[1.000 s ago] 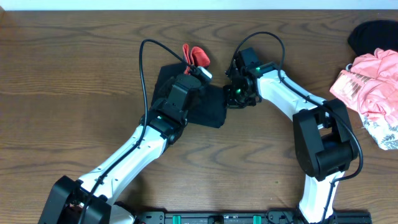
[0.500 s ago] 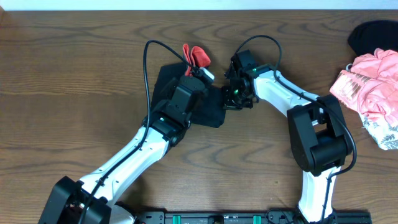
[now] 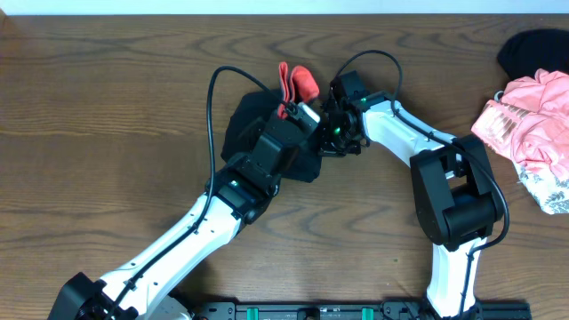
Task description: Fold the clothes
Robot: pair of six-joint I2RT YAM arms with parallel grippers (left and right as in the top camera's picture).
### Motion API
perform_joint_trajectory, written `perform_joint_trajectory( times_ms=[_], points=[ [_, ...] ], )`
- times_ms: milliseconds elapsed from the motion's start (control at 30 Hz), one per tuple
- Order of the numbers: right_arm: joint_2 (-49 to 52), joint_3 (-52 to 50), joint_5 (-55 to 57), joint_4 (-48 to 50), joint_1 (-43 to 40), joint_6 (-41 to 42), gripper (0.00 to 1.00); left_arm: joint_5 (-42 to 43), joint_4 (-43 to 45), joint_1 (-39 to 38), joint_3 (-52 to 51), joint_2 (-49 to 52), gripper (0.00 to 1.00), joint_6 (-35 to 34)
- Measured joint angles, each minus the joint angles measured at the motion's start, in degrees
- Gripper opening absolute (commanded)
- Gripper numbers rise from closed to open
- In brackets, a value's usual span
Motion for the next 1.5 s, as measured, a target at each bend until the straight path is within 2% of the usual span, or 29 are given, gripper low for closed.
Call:
perform_joint_trajectory(
  times_ms=[600,967,1200,1233,1267,1333,1367,1500],
  points=[
    [-0.57,0.04,0.44,-3.26,-2.19,-2.49,0.01,0.04,-0.17,-2.01,0.00,1.27,0.06,-4.04],
    [-11.54,-0.39,4.11,-5.84,-5.68,-3.56,0.01,1.57,-0.07,-2.89,0.00,3.21,0.06,-6.12],
    [-12.48,-0.42,4.66,-6.56,-6.40,-3.58,0.01,1.97,-0.13,-5.81,0.00,4.26,0.06,-6.36],
    [-12.48,-0.42,4.66,-6.54,-6.40,-3.58,0.01,2.01,-0.20,-6.23,0.00,4.26,0.07,-6.69],
    [-12.48,-0.42,4.66,-6.56,-6.40,-3.61,0.01,2.03,-0.26,-6.64,0.00,4.26,0.14,-7.26],
    [-12.48,-0.42,4.66,-6.54,-6.40,-3.61,0.01,2.23,-0.57,-7.41,0.00,4.26,0.37,-7.74],
    [-12.48,-0.42,4.66,-6.56,-6.40,-3.63,0.02,2.51,-0.76,-7.93,0.02,4.26,0.42,-7.87],
    [-12.48,-0.42,4.68,-6.69,-6.40,-3.74,0.01,2.93,-0.85,-9.29,0.02,4.26,0.46,-9.01]
  ],
)
